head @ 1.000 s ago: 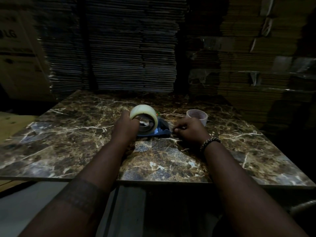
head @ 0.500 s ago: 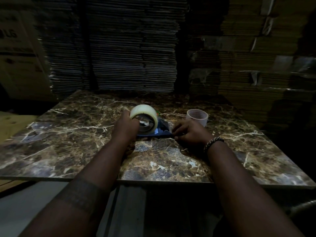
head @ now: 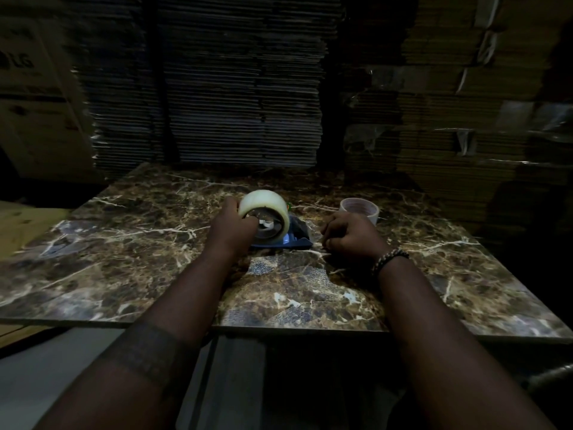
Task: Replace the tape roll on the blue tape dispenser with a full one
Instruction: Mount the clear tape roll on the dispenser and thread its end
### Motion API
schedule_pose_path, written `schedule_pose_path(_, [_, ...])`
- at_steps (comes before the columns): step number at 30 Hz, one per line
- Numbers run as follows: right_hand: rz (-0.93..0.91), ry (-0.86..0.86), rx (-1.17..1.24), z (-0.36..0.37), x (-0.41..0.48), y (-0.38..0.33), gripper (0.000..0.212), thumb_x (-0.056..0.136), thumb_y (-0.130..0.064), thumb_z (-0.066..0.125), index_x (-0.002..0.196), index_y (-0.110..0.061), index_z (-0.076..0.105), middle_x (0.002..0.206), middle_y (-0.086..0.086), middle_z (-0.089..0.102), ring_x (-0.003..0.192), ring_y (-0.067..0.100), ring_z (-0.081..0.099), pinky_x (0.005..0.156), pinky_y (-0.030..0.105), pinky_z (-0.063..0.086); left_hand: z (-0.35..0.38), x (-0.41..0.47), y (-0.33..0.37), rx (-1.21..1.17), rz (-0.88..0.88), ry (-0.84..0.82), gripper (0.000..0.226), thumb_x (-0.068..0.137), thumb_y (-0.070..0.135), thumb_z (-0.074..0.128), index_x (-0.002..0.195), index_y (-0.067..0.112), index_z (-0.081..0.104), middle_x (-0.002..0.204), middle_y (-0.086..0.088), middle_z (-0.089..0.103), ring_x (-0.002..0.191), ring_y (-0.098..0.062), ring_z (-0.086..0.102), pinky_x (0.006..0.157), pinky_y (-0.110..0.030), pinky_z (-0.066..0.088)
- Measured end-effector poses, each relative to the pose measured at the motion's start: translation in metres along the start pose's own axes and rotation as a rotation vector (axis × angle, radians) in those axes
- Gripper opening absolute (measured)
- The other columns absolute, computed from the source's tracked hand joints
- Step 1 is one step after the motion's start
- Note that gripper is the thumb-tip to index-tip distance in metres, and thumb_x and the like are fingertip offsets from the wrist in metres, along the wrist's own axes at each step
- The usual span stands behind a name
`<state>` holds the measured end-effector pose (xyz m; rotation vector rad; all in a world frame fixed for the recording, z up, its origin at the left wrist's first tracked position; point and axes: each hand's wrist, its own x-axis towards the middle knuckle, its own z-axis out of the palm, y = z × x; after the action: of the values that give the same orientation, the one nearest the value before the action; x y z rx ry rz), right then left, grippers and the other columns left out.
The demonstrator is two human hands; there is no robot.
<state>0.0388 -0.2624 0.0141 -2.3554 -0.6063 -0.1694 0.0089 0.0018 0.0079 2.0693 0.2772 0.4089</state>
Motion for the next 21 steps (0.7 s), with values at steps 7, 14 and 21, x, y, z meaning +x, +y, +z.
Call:
schedule_pose_path(7, [0.002,0.043,-0.019,0.001,-0.003,-0.007,0.014,0.084,0.001,0.072,0.081,-0.012,0.078,0.093,0.005,0.075,0.086,0.018,0.069,0.079,0.034,0.059,-0.002,-0.002,0.002,-0.073,0.071,0.014,0.061,0.066,0.037,0.059,0.123,0.014,0.053,0.108,-0.011,0.065,0.093,-0.031,0.062,0.072,-0.032,0.040])
schedule_pose_path(14, [-0.003,0.034,0.001,0.011,0.000,-0.007,0.035,0.089,-0.024,0.078,0.123,-0.022,0.070,0.117,-0.002,0.072,0.108,0.012,0.067,0.095,0.037,0.059,-0.002,-0.008,0.006,-0.245,0.190,-0.106,0.071,0.062,0.038,0.062,0.129,0.021,0.050,0.119,-0.013,0.060,0.101,-0.032,0.063,0.074,-0.033,0.056])
schedule_pose_path(21, [0.065,-0.078,-0.044,0.016,-0.001,-0.016,0.096,0.079,-0.028,0.089,0.157,-0.032,0.034,0.149,0.004,0.058,0.131,0.020,0.060,0.109,0.042,0.053,-0.002,-0.004,0.003,-0.276,0.194,-0.170,0.075,0.067,0.023,0.058,0.140,0.021,0.043,0.126,-0.014,0.055,0.104,-0.029,0.062,0.077,-0.037,0.057])
